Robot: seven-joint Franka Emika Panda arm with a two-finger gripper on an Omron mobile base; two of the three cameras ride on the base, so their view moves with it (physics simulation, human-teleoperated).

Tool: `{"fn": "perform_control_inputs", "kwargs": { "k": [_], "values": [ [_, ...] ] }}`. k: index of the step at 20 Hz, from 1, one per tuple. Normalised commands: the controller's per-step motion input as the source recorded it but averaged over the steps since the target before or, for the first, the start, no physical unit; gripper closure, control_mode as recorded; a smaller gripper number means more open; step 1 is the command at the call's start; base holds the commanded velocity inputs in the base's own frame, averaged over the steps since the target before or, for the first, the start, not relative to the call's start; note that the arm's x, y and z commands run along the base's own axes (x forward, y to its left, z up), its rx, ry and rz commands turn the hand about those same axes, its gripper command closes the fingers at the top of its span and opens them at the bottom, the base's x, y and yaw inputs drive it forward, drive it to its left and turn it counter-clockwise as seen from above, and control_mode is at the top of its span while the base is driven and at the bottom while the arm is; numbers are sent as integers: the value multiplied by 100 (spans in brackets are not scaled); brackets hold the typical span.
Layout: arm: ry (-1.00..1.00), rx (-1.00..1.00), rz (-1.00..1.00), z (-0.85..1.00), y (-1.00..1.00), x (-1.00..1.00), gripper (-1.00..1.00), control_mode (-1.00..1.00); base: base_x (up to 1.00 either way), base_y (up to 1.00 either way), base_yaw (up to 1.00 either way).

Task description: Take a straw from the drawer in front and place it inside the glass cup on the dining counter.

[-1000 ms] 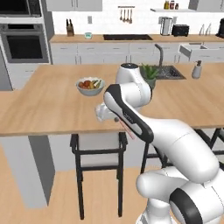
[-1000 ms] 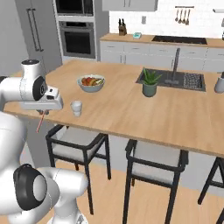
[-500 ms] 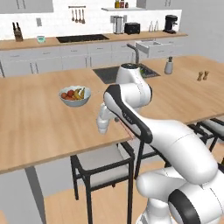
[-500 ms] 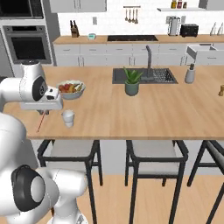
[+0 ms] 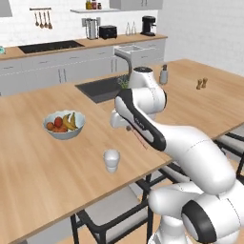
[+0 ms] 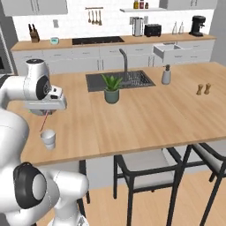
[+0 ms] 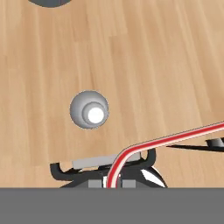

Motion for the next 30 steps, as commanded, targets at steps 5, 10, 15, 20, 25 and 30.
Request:
{"fn": "perform_control_inputs", "kwargs": {
  "k": [5, 10, 15, 20, 25, 30],
  "values": [
    [-8, 6, -4, 4, 17, 7, 100, -100, 24, 22, -10],
    [-36, 26, 18, 22, 1, -7, 100, -100, 0, 0, 0],
    [-34, 29, 37, 3, 0, 0, 100, -100, 0, 0, 0],
    [-22, 27, 39, -10, 0, 24, 100, -100, 0, 0, 0],
    [-13, 30, 37, -4, 14, 44, 100, -100, 0, 0, 0],
    [-9, 27, 31, 0, 47, 11, 100, -100, 0, 0, 0]
  ]
}}
